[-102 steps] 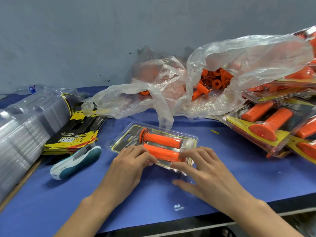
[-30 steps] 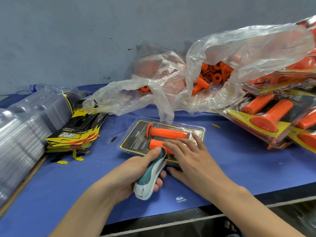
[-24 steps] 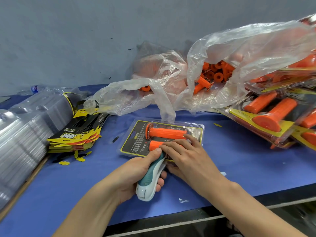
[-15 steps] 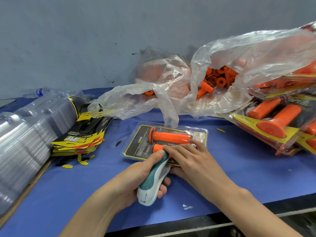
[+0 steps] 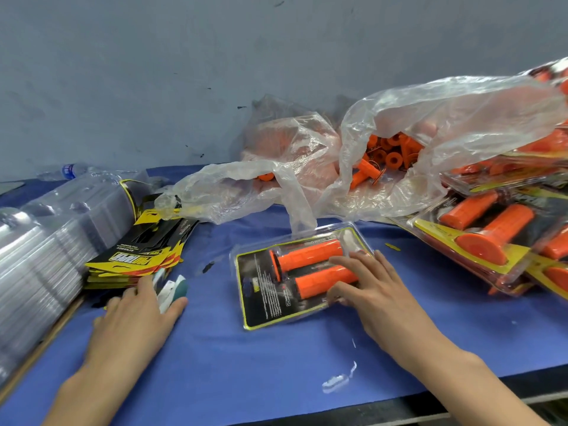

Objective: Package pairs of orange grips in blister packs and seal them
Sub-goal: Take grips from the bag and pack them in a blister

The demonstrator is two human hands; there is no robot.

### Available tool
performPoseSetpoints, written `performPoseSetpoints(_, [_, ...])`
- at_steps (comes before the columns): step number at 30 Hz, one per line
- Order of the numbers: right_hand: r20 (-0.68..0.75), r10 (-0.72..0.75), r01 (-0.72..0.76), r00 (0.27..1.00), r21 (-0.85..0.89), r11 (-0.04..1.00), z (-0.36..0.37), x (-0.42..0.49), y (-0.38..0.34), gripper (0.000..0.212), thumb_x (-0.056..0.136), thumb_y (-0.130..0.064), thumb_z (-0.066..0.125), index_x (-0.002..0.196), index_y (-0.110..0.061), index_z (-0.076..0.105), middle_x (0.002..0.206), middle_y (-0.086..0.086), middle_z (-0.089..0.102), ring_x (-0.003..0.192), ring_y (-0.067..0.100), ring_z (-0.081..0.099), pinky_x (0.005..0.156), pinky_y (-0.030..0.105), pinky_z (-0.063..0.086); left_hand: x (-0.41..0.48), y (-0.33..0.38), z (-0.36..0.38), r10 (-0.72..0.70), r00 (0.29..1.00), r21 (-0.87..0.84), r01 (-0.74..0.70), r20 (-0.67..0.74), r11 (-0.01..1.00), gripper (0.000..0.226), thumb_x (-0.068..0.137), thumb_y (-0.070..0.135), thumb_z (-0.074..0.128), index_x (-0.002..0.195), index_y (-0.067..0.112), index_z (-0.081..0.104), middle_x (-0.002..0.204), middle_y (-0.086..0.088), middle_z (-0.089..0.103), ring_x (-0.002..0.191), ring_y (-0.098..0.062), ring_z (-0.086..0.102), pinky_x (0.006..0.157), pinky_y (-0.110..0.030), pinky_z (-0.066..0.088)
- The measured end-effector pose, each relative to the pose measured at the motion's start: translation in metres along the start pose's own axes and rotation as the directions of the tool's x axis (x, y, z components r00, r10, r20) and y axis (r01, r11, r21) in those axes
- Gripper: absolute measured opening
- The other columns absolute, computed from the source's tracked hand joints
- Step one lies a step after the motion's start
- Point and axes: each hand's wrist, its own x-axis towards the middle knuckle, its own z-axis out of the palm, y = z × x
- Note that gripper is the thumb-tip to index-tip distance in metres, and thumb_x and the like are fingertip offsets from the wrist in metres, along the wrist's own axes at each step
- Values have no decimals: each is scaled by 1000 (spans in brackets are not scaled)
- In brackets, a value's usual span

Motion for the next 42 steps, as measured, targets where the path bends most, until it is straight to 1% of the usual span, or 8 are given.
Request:
performPoseSetpoints(5, [11,48,-49,999,122,991,-15,-3,5,54,56,13,73,85,-32,67,132,2,56,121,30,54,94,42,49,2,15,2,232,895,-247,-340,-380,907,38,94,24,62,128,9,58,119,-16,62,111,-38,54,94,-50,41])
performPoseSetpoints(10, [40,54,-62,998,237,970,-22,-4,13,56,63,16,69,82,-36,66,133,-3,54,116,23,53,79,39,52,-8,53,-8,306,943,-893,-22,131,450,24,100,32,51,92,21,72,95,2,74,87,-16,69,77,-29,53])
performPoseSetpoints(16, [45,214,-211,976,451,867,-8,0,24,61,79,19,45,89,-36,68,142,-11,38,119,8,49,86,31,50,-32,69,-7,466,745,-821,189,477,538,23,101,22,52,88,8,64,62,-6,64,49,-22,55,45,-29,47])
performPoseSetpoints(21, [440,580,-638,686,747,188,-6,22,27,14,98,-12,53,109,-15,62,86,0,70,59,10,66,66,34,56,-60,76,-21,566,523,-771,424,637,476,28,77,32,75,75,11,57,53,-1,53,46,-17,55,52,-30,55])
performPoseSetpoints(26, [525,366,-635,768,696,336,-16,27,21,25,93,-3,58,99,-25,70,61,-9,69,47,-3,55,44,10,39,-68,78,-22,693,294,-753,241,658,613,32,87,51,66,97,21,68,85,-1,74,71,-15,67,63,-22,53])
performPoseSetpoints(31, [555,300,-612,776,546,571,-14,51,15,34,95,-8,56,124,-25,61,93,6,74,77,19,65,78,33,52,-43,77,-14,453,707,-834,392,544,389,38,98,39,54,99,2,60,75,-11,65,53,-19,56,41,-23,41])
performPoseSetpoints(38, [327,346,-417,879,179,891,-25,75,-11,47,97,-40,50,143,-42,39,134,-7,52,123,23,50,95,40,44,-43,90,-1,309,808,-865,459,502,203,24,101,16,52,101,-7,58,71,-12,71,58,-16,69,51,-21,53])
performPoseSetpoints(42, [86,-2,-9,996,125,992,-24,54,-64,28,87,-51,57,111,-39,64,106,-10,60,97,19,57,79,36,48,-44,93,1,353,784,-857,496,511,139,24,101,10,47,97,-8,63,86,-19,75,74,-22,74,59,-23,56])
